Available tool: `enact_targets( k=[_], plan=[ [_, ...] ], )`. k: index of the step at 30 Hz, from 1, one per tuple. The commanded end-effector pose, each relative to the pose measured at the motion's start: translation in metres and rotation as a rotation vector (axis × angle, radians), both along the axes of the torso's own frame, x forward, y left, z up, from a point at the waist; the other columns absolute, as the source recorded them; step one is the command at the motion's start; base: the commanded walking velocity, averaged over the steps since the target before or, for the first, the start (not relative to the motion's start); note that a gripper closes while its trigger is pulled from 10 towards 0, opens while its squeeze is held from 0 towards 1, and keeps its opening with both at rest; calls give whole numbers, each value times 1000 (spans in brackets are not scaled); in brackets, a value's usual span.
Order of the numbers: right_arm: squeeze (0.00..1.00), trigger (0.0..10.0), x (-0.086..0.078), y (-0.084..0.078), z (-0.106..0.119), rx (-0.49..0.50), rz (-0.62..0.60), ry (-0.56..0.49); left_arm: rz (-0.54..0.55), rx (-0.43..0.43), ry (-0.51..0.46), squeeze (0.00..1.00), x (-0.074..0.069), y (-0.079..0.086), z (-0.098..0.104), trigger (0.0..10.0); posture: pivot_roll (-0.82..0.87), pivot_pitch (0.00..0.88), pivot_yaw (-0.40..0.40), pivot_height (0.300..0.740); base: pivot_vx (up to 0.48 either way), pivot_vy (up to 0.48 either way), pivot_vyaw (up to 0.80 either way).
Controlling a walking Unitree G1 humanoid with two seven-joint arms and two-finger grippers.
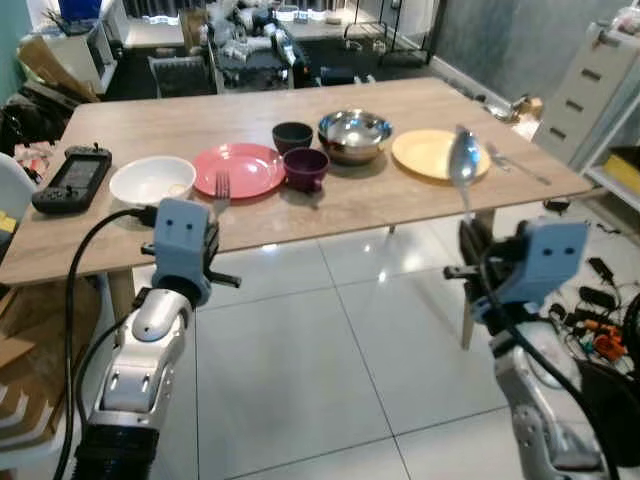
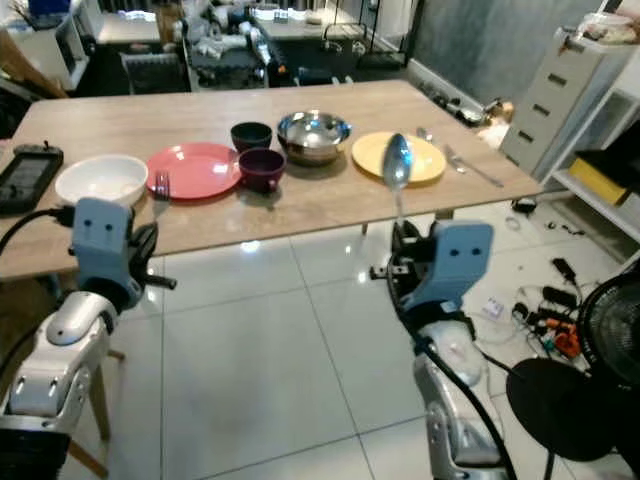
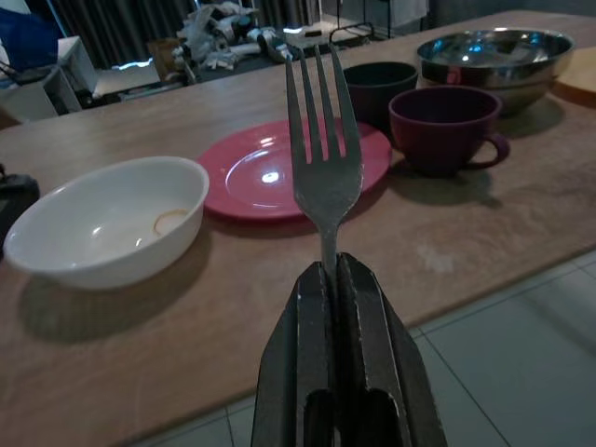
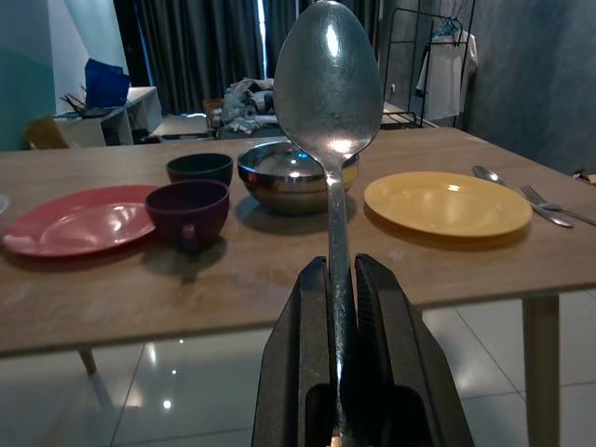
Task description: Setting the table
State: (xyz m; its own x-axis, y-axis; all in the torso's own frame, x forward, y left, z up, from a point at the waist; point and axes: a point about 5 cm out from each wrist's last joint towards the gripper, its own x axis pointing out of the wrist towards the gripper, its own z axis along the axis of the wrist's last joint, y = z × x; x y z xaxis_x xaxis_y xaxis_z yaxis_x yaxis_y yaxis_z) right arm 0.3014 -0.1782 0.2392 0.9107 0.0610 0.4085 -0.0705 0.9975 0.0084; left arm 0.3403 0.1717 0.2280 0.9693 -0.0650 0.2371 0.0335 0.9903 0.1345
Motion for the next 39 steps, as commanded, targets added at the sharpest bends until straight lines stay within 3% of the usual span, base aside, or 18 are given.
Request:
enact_targets(
  k=[1, 11, 21, 25, 32, 39],
  plan=[
    [0, 10000, -1, -4, -2, 0, -17, 4, -5, -1, 12, 0, -1, -2, -3, 10000, 44, 142, 80, 740, 480, 0, 0],
    [0, 10000, 0, 1, 0, -1, 0, 0, -1, -4, 11, 0, -2, -2, -3, 10000, 47, 147, 77, 740, 480, 0, 0],
    [0, 10000, 2, 26, 3, -8, 99, -4, 3, -10, 10, 0, -2, -2, -3, 10000, 51, 150, 71, 740, 480, 0, 0],
    [0, 10000, 5, 43, 5, 15, 138, -1, 8, -8, 9, 0, -3, 0, -2, 10000, 54, 148, 73, 740, 480, 0, 0],
    [0, 10000, 2, 57, 6, 26, 203, -8, 3, -13, 11, 0, -3, -1, -2, 10000, 58, 144, 74, 740, 460, 0, 0],
    [0, 10000, 2, 59, 5, 27, 221, -2, 12, -13, 15, 0, -3, 1, -3, 10000, 62, 139, 74, 740, 239, 0, 0]
  ],
)
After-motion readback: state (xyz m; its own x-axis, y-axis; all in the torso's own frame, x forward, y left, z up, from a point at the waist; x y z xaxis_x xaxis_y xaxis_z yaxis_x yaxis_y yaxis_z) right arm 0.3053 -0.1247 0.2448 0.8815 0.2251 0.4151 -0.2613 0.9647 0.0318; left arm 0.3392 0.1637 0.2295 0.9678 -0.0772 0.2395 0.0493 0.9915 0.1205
